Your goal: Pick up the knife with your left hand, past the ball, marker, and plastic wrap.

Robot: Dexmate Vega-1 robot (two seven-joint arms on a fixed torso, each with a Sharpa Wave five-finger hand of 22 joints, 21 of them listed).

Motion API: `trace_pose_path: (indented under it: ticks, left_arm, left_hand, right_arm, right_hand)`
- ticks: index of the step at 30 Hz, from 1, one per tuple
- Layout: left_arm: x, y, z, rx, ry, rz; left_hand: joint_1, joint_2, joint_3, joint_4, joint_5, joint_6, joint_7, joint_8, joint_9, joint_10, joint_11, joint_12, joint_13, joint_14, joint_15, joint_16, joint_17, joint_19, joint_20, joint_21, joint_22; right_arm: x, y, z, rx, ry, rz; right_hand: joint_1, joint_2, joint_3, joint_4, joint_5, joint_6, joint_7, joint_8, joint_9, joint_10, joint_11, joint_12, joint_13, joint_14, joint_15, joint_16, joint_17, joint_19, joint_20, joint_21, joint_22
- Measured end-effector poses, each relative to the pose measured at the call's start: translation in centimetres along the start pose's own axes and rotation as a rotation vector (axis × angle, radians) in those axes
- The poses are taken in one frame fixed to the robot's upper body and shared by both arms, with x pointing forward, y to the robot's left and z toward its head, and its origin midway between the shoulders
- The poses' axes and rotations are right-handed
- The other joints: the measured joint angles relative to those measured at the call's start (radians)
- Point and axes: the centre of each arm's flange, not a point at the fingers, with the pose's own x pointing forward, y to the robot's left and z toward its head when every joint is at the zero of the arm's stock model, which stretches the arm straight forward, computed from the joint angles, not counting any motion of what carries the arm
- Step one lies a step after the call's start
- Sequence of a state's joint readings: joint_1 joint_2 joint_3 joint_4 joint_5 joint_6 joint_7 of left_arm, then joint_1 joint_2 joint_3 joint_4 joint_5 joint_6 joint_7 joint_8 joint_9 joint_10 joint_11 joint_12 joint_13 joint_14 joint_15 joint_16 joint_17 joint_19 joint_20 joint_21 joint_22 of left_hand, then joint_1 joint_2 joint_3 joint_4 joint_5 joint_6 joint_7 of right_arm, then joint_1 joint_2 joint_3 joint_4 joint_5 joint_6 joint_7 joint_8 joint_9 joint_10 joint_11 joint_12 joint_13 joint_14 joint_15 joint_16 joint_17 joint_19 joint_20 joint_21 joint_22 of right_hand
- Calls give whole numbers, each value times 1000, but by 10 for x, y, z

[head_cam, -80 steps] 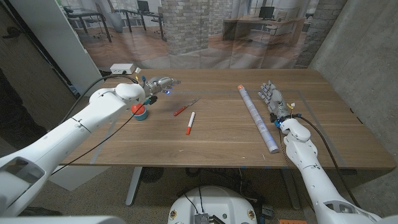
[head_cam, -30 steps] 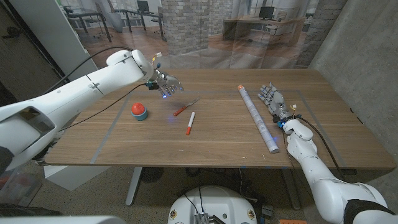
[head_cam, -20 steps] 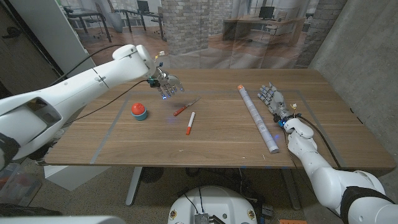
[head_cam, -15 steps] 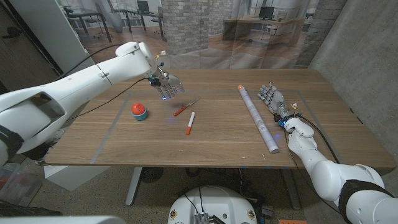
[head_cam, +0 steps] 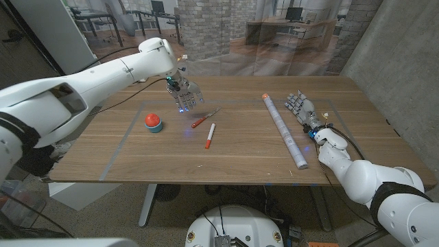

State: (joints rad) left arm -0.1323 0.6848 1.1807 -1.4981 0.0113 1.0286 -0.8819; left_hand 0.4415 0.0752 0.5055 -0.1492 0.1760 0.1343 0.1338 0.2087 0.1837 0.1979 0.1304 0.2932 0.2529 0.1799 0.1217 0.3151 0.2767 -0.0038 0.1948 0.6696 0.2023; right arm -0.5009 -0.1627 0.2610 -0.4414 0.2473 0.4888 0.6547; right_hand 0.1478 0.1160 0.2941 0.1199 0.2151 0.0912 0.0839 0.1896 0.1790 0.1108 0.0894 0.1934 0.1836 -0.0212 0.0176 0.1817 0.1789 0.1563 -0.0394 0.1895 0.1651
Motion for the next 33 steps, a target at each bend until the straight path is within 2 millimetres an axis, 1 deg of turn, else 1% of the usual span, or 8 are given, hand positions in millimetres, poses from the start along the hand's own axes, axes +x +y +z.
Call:
trace_pose_path:
  ticks: [6, 10, 17, 20, 26, 28, 30, 33]
  left_arm:
    - [3, 6, 11, 32, 43, -37]
    - [5, 7, 13, 51, 64, -57]
    - [7, 9, 21, 92, 108, -79]
    - [7, 8, 26, 119, 126, -81]
    - [7, 6, 31, 161, 160, -81]
    - [7, 7, 31, 168, 168, -78]
    - [7, 6, 32, 179, 177, -76]
    - [8, 4, 34, 197, 191, -74]
  left_hand:
    - [8, 0, -4, -4, 0, 0, 0, 0, 0, 0, 0, 0, 1, 0, 0, 8, 4, 4, 4, 0, 5]
    - [12, 4, -5, -5, 0, 3, -3, -5, 0, 0, 0, 7, 1, 0, 0, 8, 4, 5, 5, 0, 5]
    - [20, 4, -8, -8, 0, 4, -4, -9, 0, 0, 0, 7, 5, 0, 0, 8, 6, 5, 5, 0, 5]
    - [21, 5, -8, -8, 0, 4, -4, -10, 0, 0, 0, 7, 5, 0, 0, 8, 9, 5, 5, 0, 5]
    - [34, 8, -8, -8, 0, 4, -4, -10, 0, 0, 0, 7, 5, 0, 0, 14, 9, 5, 5, 0, 5]
    - [34, 8, -8, -8, 0, 4, -4, -10, 0, 0, 0, 7, 5, 0, 0, 14, 9, 5, 5, 0, 5]
    - [38, 12, -8, -8, 0, 4, -4, -10, 0, 0, 0, 7, 5, 0, 0, 14, 9, 5, 5, 0, 5]
    - [42, 8, -10, -10, 0, 4, -4, -10, 0, 0, 0, 7, 9, 0, 0, 14, 10, 9, 2, 4, 5]
  right_arm:
    - [-1, -2, -2, 10, 6, -10]
    - [-4, -4, -4, 20, 2, -20]
    - [-6, -5, -2, 25, -21, -20]
    - [-8, -4, 0, 27, -40, -12]
    - [-9, -3, 5, 34, -77, -4]
    - [-8, -2, 9, 32, -97, 3]
    - [-8, -1, 12, 31, -116, 14]
    - [-8, 0, 17, 30, -142, 23]
  right_hand:
    - [0, 0, 0, 0, 0, 0, 0, 0, 0, 4, 4, 0, 0, 0, 0, 0, 0, 0, 0, 0, 0]
    - [0, 0, 0, 0, 0, 6, 5, 0, 0, 5, 5, 0, 0, 0, 0, 0, 0, 0, 0, 0, 0]
    - [-4, -4, 0, 0, 0, 6, 5, 0, 0, 5, 5, 0, 0, 0, 0, 0, 0, 4, 4, 0, 0]
    - [-7, -8, -2, -2, 0, 9, 2, 0, 0, 7, 7, 0, 0, 4, 4, 0, 0, 4, 3, 0, 0]
    - [-12, -12, -4, -4, 0, 18, 4, 0, 0, 22, 10, 8, 0, 20, 6, 7, 0, 22, 0, 8, 0]
    - [-11, -21, -8, -8, 0, 22, 7, 0, 0, 25, 7, 8, 0, 26, 4, 9, 0, 29, 0, 8, 0]
    - [-10, -21, -8, -8, 0, 27, 2, 0, 0, 31, 9, 8, 0, 32, 7, 12, -2, 37, 1, 8, 0]
    - [-10, -21, -8, -8, 0, 31, 5, 0, 0, 36, 9, 8, 0, 41, 5, 12, -2, 43, 0, 8, 0]
